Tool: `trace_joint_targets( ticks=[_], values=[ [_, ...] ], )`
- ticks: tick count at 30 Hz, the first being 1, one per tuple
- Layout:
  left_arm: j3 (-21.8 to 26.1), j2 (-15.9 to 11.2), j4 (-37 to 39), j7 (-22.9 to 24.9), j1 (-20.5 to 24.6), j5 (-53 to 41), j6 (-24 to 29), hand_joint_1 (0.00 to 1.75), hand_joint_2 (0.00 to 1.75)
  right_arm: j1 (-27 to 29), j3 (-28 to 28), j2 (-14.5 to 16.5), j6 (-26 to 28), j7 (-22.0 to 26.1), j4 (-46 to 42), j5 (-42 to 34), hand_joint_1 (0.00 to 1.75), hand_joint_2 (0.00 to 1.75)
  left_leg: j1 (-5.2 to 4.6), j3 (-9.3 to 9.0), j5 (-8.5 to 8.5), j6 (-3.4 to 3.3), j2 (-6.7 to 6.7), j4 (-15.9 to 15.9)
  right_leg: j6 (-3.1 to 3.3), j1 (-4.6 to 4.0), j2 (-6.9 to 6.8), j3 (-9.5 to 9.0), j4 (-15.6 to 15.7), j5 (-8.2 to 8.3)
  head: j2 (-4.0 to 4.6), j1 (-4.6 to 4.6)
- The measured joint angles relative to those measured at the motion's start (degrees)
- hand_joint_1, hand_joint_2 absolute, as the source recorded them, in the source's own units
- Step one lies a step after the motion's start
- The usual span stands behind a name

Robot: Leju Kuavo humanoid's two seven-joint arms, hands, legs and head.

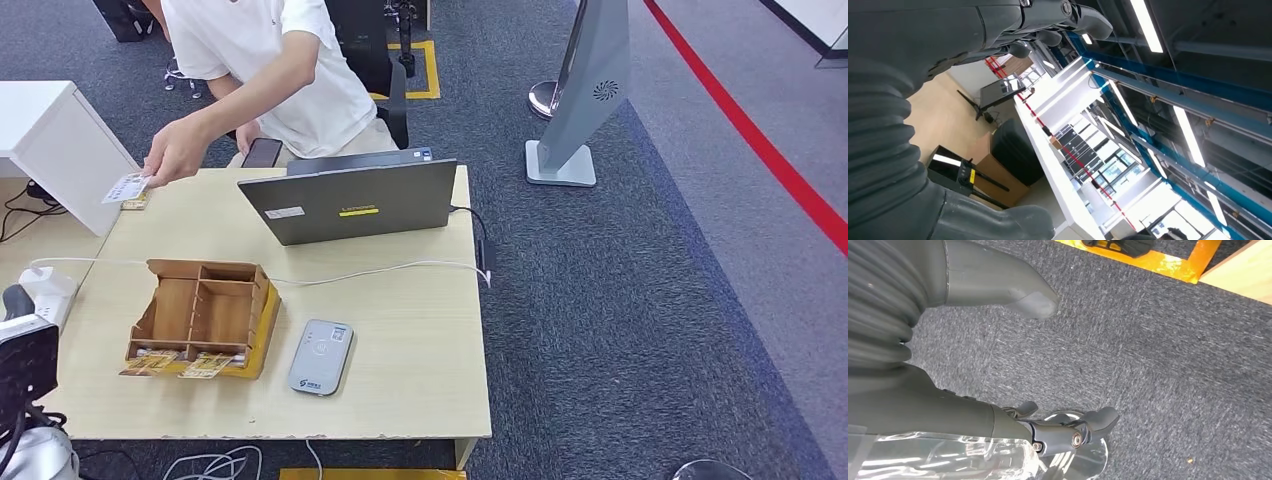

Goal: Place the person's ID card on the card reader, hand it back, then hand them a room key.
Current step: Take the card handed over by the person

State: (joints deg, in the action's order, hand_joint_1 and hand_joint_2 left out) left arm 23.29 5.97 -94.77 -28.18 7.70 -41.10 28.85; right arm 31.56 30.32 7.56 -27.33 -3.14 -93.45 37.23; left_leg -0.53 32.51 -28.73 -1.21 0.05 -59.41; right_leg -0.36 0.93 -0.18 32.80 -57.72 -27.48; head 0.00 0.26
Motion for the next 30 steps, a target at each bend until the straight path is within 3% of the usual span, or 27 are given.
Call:
trace_joint_targets(
  ticks=[26, 27, 30],
  values=[
    [-13.6, -14.7, 29.6, 19.7, 22.8, -27.6, 5.8, 0.00, 1.75, -7.4, 6.4, 1.2, -7.1, 5.2, 8.5, 10.9, 0.00, 1.75, 0.01, 0.04, 0.08, -0.04, 0.03, 0.0, 0.03, 0.00, 0.11, 0.04, 0.0, 0.12, 0.00, 0.01],
    [-14.1, -15.2, 30.7, 20.6, 23.7, -28.7, 6.0, 0.05, 1.75, -7.7, 6.6, 1.2, -7.4, 5.4, 8.8, 11.3, 0.00, 1.75, 0.01, 0.05, 0.09, -0.03, 0.03, 0.0, 0.04, -0.01, 0.11, 0.04, 0.0, 0.13, 0.00, 0.01],
    [-15.6, -16.7, 33.8, 23.2, 26.1, -32.4, 6.7, 1.36, 1.75, -8.4, 7.1, 1.2, -8.2, 5.9, 9.6, 12.5, 0.00, 1.75, 0.02, 0.08, 0.12, -0.03, 0.03, 0.0, 0.04, -0.01, 0.11, 0.05, 0.0, 0.13, 0.00, 0.00]
  ],
)
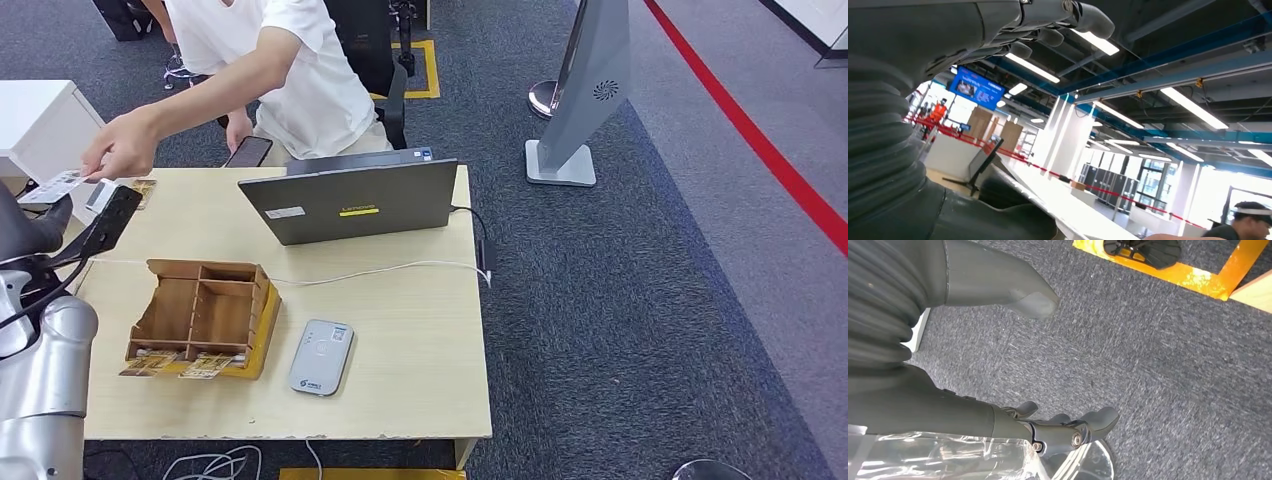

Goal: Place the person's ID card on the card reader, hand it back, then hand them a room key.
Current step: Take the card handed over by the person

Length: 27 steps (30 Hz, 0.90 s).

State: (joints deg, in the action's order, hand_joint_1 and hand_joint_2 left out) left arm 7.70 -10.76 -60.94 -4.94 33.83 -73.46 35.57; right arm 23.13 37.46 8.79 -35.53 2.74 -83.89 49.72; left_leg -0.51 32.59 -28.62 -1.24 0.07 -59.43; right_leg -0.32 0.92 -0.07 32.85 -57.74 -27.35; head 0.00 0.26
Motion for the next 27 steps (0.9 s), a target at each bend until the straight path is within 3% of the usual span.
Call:
trace_joint_targets(
  ticks=[1, 16, 27],
  values=[
    [-0.5, -0.5, 1.1, 0.8, 0.8, -1.2, 0.2, 1.75, 1.75, -0.2, 0.1, 0.0, -0.3, 0.2, 0.3, 0.4, 0.00, 1.75, 0.00, 0.01, 0.01, 0.00, 0.00, 0.0, 0.00, 0.00, 0.00, 0.01, 0.0, 0.00, 0.00, 0.01],
    [-6.7, -4.7, 22.1, 9.4, 13.4, -14.8, 3.4, 1.75, 1.75, -3.8, 1.5, 0.1, -2.5, 1.5, 5.6, 5.1, 0.00, 1.75, 0.01, 0.04, 0.06, 0.01, -0.01, 0.0, -0.03, 0.00, -0.02, 0.00, 0.0, 0.06, 0.00, 0.01],
    [-7.5, -5.1, 28.0, 9.9, 15.5, -16.2, 3.8, 1.75, 1.75, -4.5, 1.5, 0.1, -1.8, 1.1, 7.5, 5.2, 0.00, 1.75, 0.01, 0.05, 0.06, 0.01, -0.01, 0.0, -0.03, 0.00, -0.01, 0.01, 0.0, 0.06, 0.00, 0.01]
  ],
)
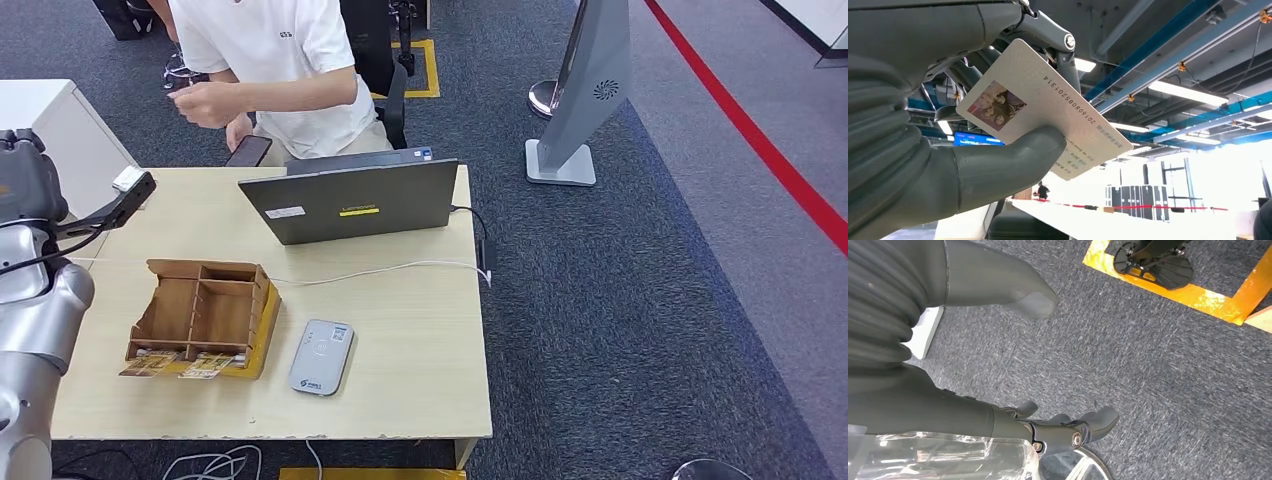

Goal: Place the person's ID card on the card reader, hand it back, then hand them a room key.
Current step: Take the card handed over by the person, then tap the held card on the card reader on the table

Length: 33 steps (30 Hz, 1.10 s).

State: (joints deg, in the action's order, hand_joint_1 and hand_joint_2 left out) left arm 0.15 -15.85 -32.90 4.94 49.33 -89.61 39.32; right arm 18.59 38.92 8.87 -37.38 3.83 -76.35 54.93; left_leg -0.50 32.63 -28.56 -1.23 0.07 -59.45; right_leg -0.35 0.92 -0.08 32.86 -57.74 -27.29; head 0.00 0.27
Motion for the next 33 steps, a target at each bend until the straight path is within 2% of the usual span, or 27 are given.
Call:
trace_joint_targets(
  ticks=[9, 12, 16, 21, 27, 33],
  values=[
    [0.0, 0.8, -1.8, -2.3, -1.4, 0.1, 0.2, 1.75, 1.75, 0.1, -0.1, 0.0, 0.6, -0.7, 0.2, -0.7, 0.00, 1.75, 0.00, 0.00, 0.00, 0.00, 0.00, 0.0, 0.00, 0.00, 0.00, 0.00, 0.0, 0.00, 0.00, 0.01],
    [0.0, 1.8, -6.3, -5.4, -4.0, 1.3, 0.3, 1.75, 1.75, 0.4, -0.1, 0.1, 0.4, -0.8, -0.2, -0.9, 0.00, 1.75, -0.02, -0.01, 0.00, 0.00, -0.01, 0.0, 0.00, 0.02, -0.01, 0.00, 0.0, 0.00, 0.00, 0.00],
    [0.0, 4.9, -18.9, -8.8, -12.0, 2.3, 0.6, 1.75, 1.75, 2.0, 0.5, 1.7, -0.6, -1.3, -2.7, -0.8, 0.00, 1.75, -0.03, 0.03, -0.03, -0.02, -0.02, 0.0, -0.02, 0.02, -0.02, 0.01, 0.0, -0.02, 0.00, -0.02],
    [-0.6, 8.0, -31.8, -9.5, -20.9, 2.2, 0.7, 1.75, 1.75, 3.3, 2.2, 4.1, -1.6, -0.9, -5.6, 0.8, 0.00, 1.75, -0.04, 0.05, -0.12, -0.06, 0.17, 0.0, -0.03, 0.03, 0.15, 0.08, 0.1, -0.02, 0.00, 0.01],
    [-6.2, 10.5, -52.3, -7.6, -36.9, -0.1, 0.8, 1.75, 1.75, 3.6, 7.1, 8.1, -3.8, 1.9, -9.2, 5.5, 0.00, 1.75, -0.04, 0.09, -0.19, -0.13, 0.22, 0.0, -0.09, 0.02, 0.20, 0.13, 0.1, -0.08, 0.00, 0.02],
    [-8.7, 11.0, -61.3, -7.4, -43.1, 0.5, 0.8, 1.75, 1.75, 3.6, 9.6, 9.5, -3.9, 2.4, -10.7, 6.3, 0.00, 1.75, -0.04, 0.10, -0.19, -0.14, 0.18, 0.0, -0.14, 0.02, 0.14, 0.09, 0.1, -0.09, 0.00, 0.03]
  ],
)
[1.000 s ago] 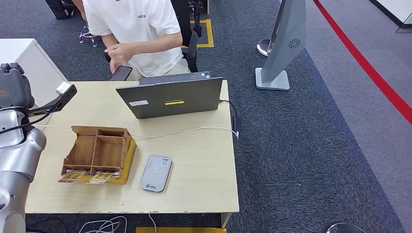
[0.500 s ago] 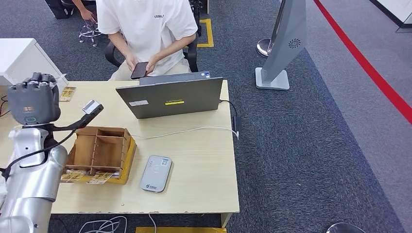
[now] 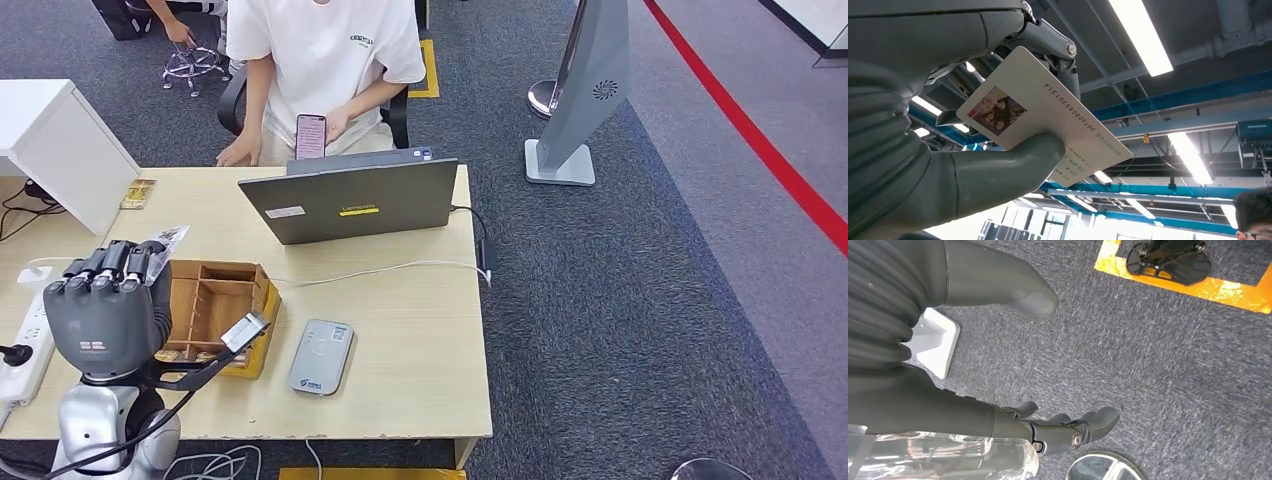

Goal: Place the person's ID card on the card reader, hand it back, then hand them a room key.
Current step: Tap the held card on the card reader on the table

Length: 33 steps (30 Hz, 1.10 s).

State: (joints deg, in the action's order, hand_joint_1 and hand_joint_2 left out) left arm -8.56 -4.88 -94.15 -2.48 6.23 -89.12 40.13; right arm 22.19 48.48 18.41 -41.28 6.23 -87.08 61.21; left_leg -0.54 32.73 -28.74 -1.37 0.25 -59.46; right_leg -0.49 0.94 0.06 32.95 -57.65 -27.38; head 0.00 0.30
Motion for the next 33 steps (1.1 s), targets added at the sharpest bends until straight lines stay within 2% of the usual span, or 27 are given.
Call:
trace_joint_targets(
  ticks=[7, 12, 15, 18, 21, 26, 33],
  values=[
    [-0.5, 0.6, -2.4, 0.5, -5.0, -0.7, 0.0, 1.75, 1.75, 0.3, 0.8, 0.7, -0.1, 0.1, -0.8, -0.1, 0.00, 1.75, 0.01, -0.04, 0.01, 0.00, 0.00, 0.0, 0.00, 0.00, 0.00, -0.03, 0.0, 0.01, 0.00, 0.01],
    [-0.9, 0.8, 0.8, 2.2, -6.1, -0.7, -1.3, 1.75, 1.75, 0.3, 0.8, 0.9, 0.0, -0.1, -0.9, -0.3, 0.00, 1.75, 0.00, -0.04, 0.00, 0.00, -0.03, 0.0, 0.00, 0.00, -0.03, -0.04, 0.0, 0.00, 0.00, 0.01],
    [-2.1, 1.3, 9.2, 3.5, -5.0, -0.8, -3.1, 1.75, 1.75, -0.4, 1.1, 0.9, -0.5, 1.1, -0.8, 2.3, 0.00, 1.75, 0.00, -0.05, 0.01, -0.01, -0.04, 0.0, -0.02, 0.00, -0.05, -0.04, 0.0, 0.02, 0.00, -0.01],
    [-4.8, 2.6, 19.7, 5.6, -2.5, -0.9, -1.8, 1.75, 1.75, -2.2, 1.9, 0.9, -1.0, 3.0, -0.1, 5.7, 0.00, 1.75, 0.00, -0.04, 0.04, -0.04, -0.04, 0.0, -0.03, 0.00, -0.06, -0.05, 0.0, 0.07, 0.00, 0.00],
    [-7.7, 3.6, 26.4, 7.3, -0.6, -0.9, -1.1, 1.75, 1.75, -3.6, 2.4, 0.9, -1.1, 4.1, 0.7, 7.5, 0.00, 1.75, 0.00, -0.02, 0.05, -0.06, -0.04, -0.1, 0.01, 0.00, -0.05, -0.06, 0.0, 0.13, 0.00, 0.02],
    [-10.4, 4.3, 31.7, 7.6, 1.8, -0.9, -0.9, 1.75, 1.75, -5.0, 2.9, 0.7, -1.2, 5.0, 2.0, 8.6, 0.00, 1.75, 0.00, 0.00, 0.05, -0.06, -0.05, -0.1, 0.00, 0.00, -0.05, -0.05, 0.0, 0.13, 0.00, 0.03],
    [-12.4, 4.9, 33.8, 7.6, 3.0, -0.9, -0.8, 1.75, 1.75, -5.7, 3.1, 0.2, -1.2, 5.3, 3.2, 8.7, 0.00, 1.75, 0.01, 0.01, 0.05, -0.06, -0.05, -0.1, 0.00, -0.01, -0.06, -0.04, 0.0, 0.12, 0.00, 0.03]
  ],
)
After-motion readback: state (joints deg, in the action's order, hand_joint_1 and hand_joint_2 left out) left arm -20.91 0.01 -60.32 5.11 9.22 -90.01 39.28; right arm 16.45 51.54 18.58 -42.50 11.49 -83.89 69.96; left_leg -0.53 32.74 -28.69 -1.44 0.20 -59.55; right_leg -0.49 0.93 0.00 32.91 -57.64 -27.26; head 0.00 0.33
